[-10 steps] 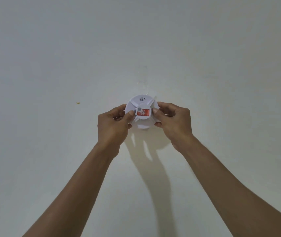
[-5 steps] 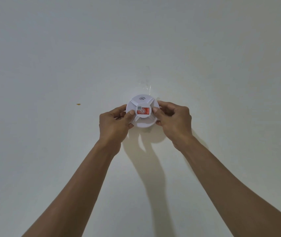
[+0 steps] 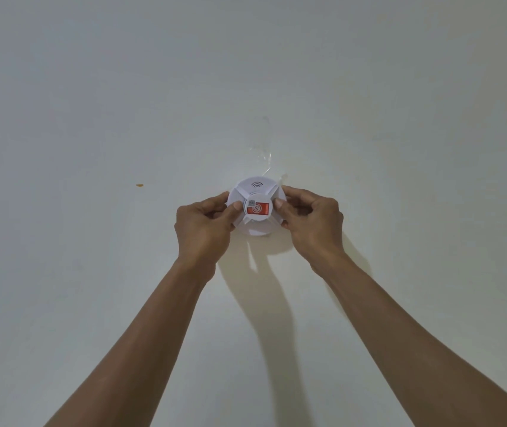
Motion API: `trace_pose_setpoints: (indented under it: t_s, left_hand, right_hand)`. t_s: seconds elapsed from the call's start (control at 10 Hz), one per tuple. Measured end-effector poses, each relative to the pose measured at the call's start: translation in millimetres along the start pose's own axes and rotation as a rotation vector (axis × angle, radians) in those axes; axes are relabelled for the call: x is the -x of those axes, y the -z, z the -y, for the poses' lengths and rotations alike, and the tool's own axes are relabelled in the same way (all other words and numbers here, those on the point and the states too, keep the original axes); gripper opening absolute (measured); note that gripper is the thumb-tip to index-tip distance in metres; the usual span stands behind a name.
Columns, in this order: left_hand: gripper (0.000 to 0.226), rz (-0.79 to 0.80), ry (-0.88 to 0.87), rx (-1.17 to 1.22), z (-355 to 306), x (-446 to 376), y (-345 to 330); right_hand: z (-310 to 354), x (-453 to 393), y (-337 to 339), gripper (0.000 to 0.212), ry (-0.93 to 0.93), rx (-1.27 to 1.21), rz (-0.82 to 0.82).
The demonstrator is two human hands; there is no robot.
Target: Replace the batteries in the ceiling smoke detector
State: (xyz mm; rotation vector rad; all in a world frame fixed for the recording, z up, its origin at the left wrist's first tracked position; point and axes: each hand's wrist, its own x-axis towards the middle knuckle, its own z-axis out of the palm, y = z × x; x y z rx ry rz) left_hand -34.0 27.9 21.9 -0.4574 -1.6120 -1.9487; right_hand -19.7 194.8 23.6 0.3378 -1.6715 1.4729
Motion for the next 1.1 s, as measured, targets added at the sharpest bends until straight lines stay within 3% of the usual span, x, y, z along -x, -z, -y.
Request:
trace_pose_setpoints:
  t_s: [0.7,1.1]
  left_hand:
    - [0.040,-0.061,-0.002,-0.076,-0.2,6.7,0.8]
    - [0.039,-0.070,0.014,-0.075,-5.1,15.3,3.3]
  right_hand:
    - [-1.2,8.9,-0.1,0.039,-0.002,0.001,-0.027]
    - [-0.5,13.1,5.9,0.035,-0.023,-0.007,-0.029]
